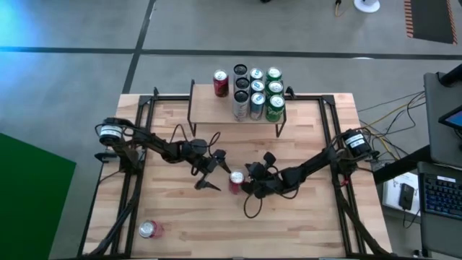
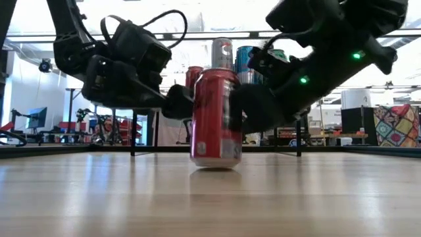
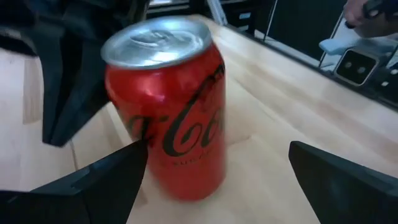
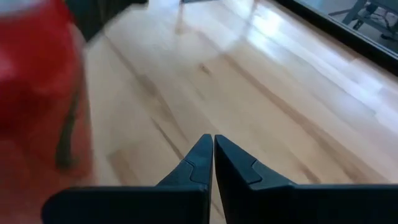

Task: Place canned beverage on shelf
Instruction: Put the right red soda can on the shelf aligned with the other red soda can

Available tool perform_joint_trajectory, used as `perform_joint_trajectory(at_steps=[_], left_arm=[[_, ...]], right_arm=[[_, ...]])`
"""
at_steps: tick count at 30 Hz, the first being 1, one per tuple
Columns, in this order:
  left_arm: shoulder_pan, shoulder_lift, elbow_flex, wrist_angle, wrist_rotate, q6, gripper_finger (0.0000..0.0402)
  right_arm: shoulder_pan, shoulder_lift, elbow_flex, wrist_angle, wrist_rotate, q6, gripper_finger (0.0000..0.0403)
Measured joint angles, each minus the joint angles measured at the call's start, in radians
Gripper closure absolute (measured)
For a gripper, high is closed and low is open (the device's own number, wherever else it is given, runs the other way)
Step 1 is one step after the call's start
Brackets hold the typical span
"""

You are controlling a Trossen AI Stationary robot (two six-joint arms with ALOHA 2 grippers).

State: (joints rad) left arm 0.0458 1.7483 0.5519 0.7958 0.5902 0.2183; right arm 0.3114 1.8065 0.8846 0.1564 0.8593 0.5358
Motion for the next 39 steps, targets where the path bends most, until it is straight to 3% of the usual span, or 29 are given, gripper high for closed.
perform_joint_trajectory(at_steps=[9,15,21,23,26,32,39], left_arm=[[-0.021,-0.015,0.0,-0.001,-0.003,-0.001,0.0025],[-0.031,-0.016,-0.005,-0.002,-0.014,-0.019,0.0025],[-0.032,-0.02,-0.004,0.019,-0.267,-0.029,0.0025],[-0.03,-0.02,-0.004,0.034,-0.285,-0.029,0.0025],[-0.035,-0.02,0.005,0.045,-0.27,-0.029,0.0025],[-0.035,0.004,0.055,0.042,-0.09,-0.01,0.0025],[-0.009,0.06,0.142,0.009,-0.075,0.053,0.0025]], right_arm=[[0.013,-0.017,-0.045,0.0,0.01,0.047,0.0394],[0.015,-0.042,-0.061,-0.012,0.077,0.043,0.0394],[0.078,-0.126,-0.062,-0.025,0.131,0.065,0.0394],[0.1,-0.157,-0.067,-0.076,0.151,0.092,0.0394],[0.114,-0.206,-0.074,-0.177,0.178,0.181,0.0394],[0.15,-0.25,-0.103,-0.333,0.217,0.351,0.0394],[0.165,-0.262,-0.107,-0.337,0.218,0.374,0.0394]])
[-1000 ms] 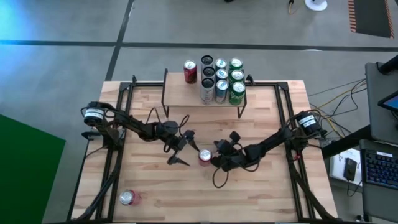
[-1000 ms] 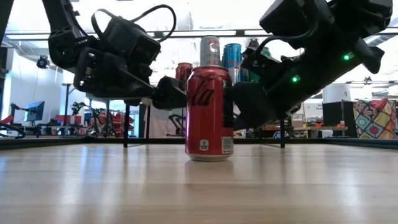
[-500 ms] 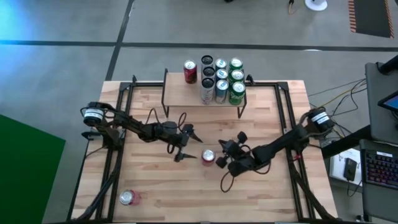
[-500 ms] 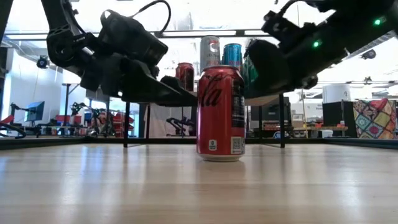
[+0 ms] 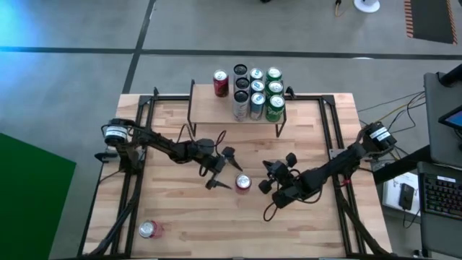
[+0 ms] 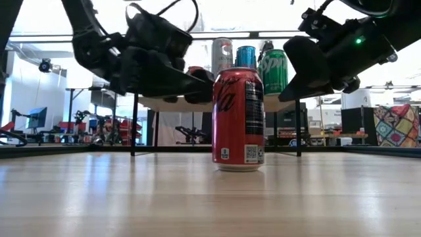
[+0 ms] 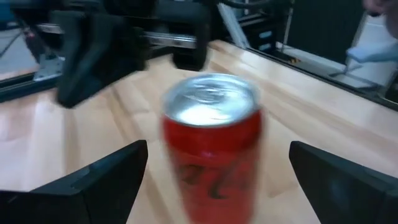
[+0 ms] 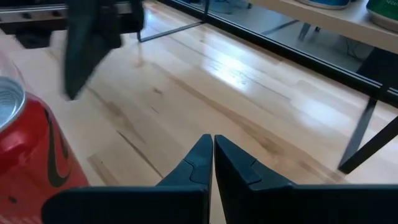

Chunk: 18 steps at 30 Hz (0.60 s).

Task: Place canned beverage on shelf
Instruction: Put the right red soda can on the shelf aligned with the other red soda can

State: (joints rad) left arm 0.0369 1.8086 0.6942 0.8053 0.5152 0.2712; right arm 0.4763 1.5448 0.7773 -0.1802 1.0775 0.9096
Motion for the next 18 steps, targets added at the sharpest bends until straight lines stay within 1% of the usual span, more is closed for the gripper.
perform_joint_trajectory(at_steps=[2,5,7,11,18], left_arm=[[0.02,0.019,0.019,0.006,0.04,-0.016,0.0025],[0.033,0.056,0.052,0.001,0.158,-0.043,0.0025],[0.033,0.083,0.079,0.003,0.21,-0.047,0.0025],[0.027,0.146,0.143,-0.002,0.255,-0.051,0.0025],[0.027,0.235,0.25,-0.001,0.271,-0.118,0.0025]], right_arm=[[0.0,0.0,0.0,0.001,-0.001,0.0,0.0394],[-0.001,0.0,0.0,0.003,-0.003,0.0,0.0394],[-0.001,0.0,0.0,0.003,-0.004,0.0,0.0394],[-0.001,0.0,0.0,0.004,-0.004,0.0,0.0394],[0.002,0.0,0.0,0.01,-0.006,0.01,0.0394]])
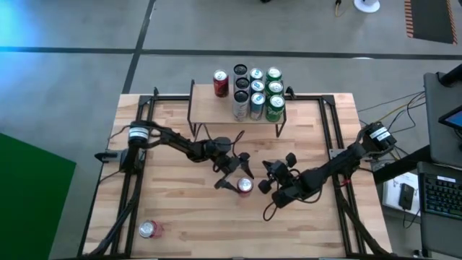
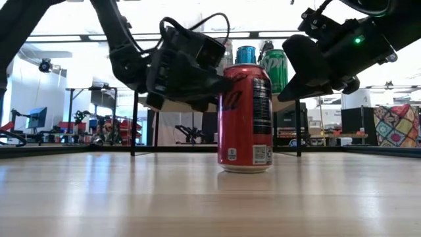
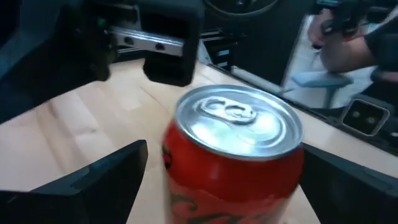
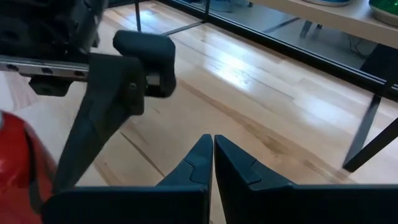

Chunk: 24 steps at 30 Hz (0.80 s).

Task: Place canned beverage on shelf
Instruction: Put the right red soda can on the shelf aligned with the other red soda can

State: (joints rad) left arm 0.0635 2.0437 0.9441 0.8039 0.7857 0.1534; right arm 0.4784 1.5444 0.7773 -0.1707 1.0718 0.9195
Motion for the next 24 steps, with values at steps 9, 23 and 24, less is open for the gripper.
perform_joint_trajectory(at_steps=[9,23,24], left_arm=[[-0.005,0.044,0.036,0.001,0.095,-0.021,0.0044],[0.057,-0.023,0.026,-0.089,0.084,-0.148,0.0109],[0.067,-0.045,0.018,-0.11,0.073,-0.144,0.0109]], right_arm=[[0.008,0.0,0.0,-0.006,-0.006,-0.001,0.0394],[0.034,-0.024,0.001,-0.013,0.013,0.027,0.0394],[0.041,-0.027,0.001,-0.015,0.019,0.026,0.0394]])
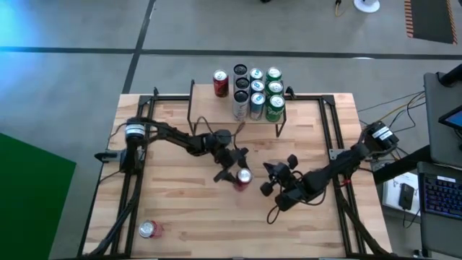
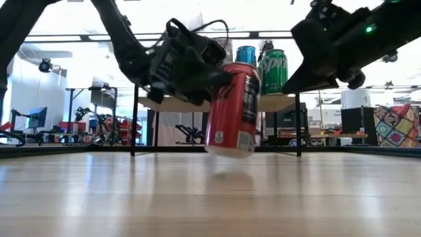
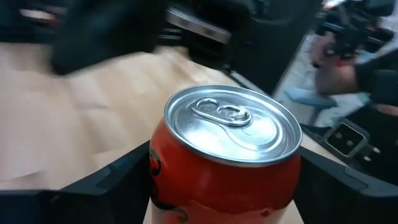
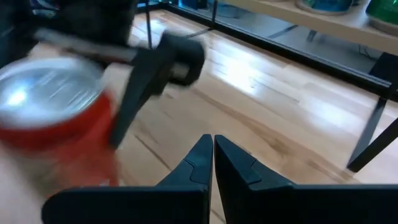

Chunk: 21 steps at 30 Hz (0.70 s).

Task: Place canned beverage on shelf
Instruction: Put the right red soda can on the shelf aligned with the other red soda can

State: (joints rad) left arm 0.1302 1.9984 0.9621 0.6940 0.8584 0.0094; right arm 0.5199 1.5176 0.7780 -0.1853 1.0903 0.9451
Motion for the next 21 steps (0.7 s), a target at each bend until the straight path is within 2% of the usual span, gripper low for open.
perform_joint_trajectory(at_steps=[6,11,16,18,21], left_arm=[[0.031,-0.221,-0.107,-0.141,-0.14,0.005,0.0107],[0.04,-0.494,-0.199,-0.241,-0.335,0.051,0.0106],[0.075,-0.715,-0.224,-0.405,-0.51,0.137,0.0105],[0.112,-0.772,-0.224,-0.428,-0.553,0.159,0.0105],[0.194,-0.82,-0.224,-0.434,-0.562,0.166,0.0105]], right_arm=[[0.049,-0.006,0.0,-0.015,0.056,0.041,0.0394],[0.061,-0.017,0.0,-0.028,0.09,0.05,0.0394],[0.061,-0.03,0.0,-0.027,0.09,0.05,0.0394],[0.061,-0.033,0.0,-0.026,0.09,0.05,0.0394],[0.061,-0.033,0.0,-0.026,0.09,0.05,0.0394]])
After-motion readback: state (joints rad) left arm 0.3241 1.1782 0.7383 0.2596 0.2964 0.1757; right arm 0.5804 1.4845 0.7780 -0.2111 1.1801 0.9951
